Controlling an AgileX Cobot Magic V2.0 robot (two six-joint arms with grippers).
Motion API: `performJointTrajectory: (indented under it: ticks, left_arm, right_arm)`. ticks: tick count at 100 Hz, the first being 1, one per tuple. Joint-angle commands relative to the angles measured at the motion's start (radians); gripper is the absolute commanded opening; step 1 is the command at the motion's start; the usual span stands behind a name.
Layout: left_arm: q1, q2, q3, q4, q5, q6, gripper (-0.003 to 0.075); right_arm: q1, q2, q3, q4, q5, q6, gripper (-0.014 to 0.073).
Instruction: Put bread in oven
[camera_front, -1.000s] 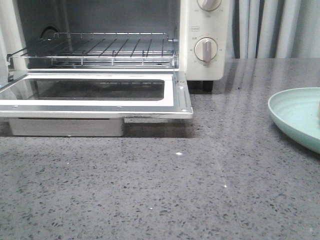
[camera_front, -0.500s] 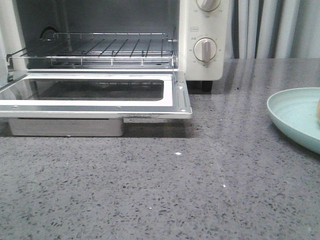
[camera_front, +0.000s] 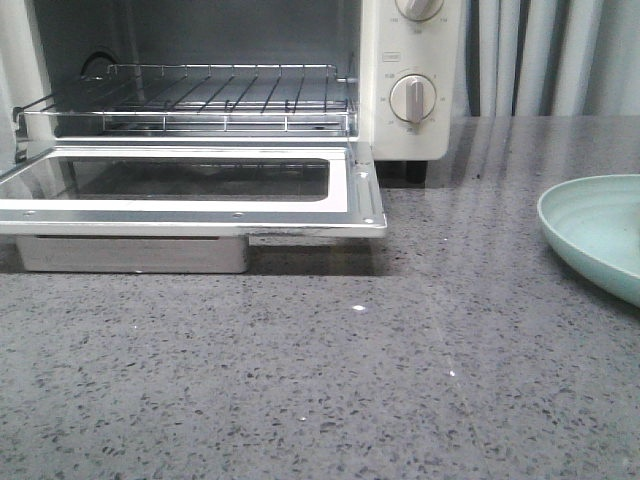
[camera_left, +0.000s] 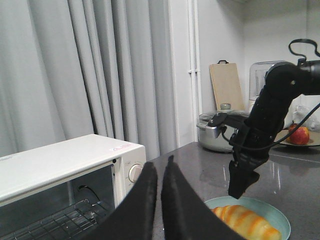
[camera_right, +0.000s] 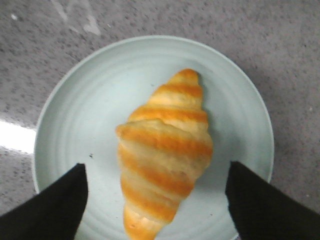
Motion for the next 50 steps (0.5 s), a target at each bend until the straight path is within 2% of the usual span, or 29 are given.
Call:
performJointTrajectory:
  ticks: [1,50]
  left_arm:
    - [-0.009,0.01,-0.049,-0.002,-0.015,-0.036,-0.002]
    - [-0.009,0.012,-0.054,-0.002,-0.002,-0.036,-0.002]
  right_arm:
    - [0.002,0.006,-0.031,-0.058,0.018,0.02,0.0608]
    - [-0.002,0.115,-0.031,-0.077,-0.055,0.066,0.0606]
